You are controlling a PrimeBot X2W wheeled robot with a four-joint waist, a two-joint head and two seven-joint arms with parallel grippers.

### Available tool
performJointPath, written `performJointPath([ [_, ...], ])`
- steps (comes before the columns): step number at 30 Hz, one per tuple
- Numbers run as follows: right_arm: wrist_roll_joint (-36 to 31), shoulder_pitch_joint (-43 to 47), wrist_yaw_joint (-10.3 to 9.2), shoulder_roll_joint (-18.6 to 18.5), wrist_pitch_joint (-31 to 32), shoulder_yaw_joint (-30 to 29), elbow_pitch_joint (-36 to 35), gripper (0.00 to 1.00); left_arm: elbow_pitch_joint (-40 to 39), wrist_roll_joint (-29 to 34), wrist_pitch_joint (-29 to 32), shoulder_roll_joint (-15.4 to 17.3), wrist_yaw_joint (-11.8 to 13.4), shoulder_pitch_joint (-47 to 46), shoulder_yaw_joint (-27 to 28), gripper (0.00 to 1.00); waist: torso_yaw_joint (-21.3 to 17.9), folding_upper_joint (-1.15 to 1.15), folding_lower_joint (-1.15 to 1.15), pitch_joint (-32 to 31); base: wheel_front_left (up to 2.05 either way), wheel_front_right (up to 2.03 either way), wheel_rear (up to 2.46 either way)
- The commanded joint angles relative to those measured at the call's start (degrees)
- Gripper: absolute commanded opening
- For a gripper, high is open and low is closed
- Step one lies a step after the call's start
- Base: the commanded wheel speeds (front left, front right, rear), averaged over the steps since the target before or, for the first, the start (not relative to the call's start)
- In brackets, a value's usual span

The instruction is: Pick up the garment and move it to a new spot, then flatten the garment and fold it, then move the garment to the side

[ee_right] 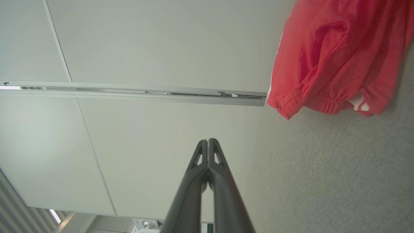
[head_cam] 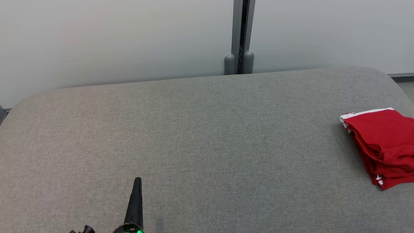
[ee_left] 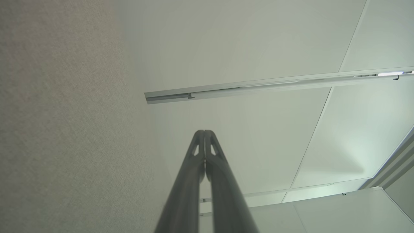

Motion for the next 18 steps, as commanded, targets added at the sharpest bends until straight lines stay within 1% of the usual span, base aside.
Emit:
performJointPath([
  [1, -0.2, -0.4, 0.0, -0.1, 0.3, -0.1, 0.1, 0.0, -0.2, -0.3, -0.1, 0.1, -0.2, 0.1, 0.1, 0.0, 0.0, 0.0, 0.0, 0.0, 0.0, 0.0, 0.0],
  [18, -0.1, -0.4, 0.0, 0.0, 0.3, -0.2, 0.1, 0.0, -0.2, -0.3, -0.1, 0.1, -0.2, 0.1, 0.1, 0.0, 0.0, 0.0, 0.0, 0.0, 0.0, 0.0, 0.0],
])
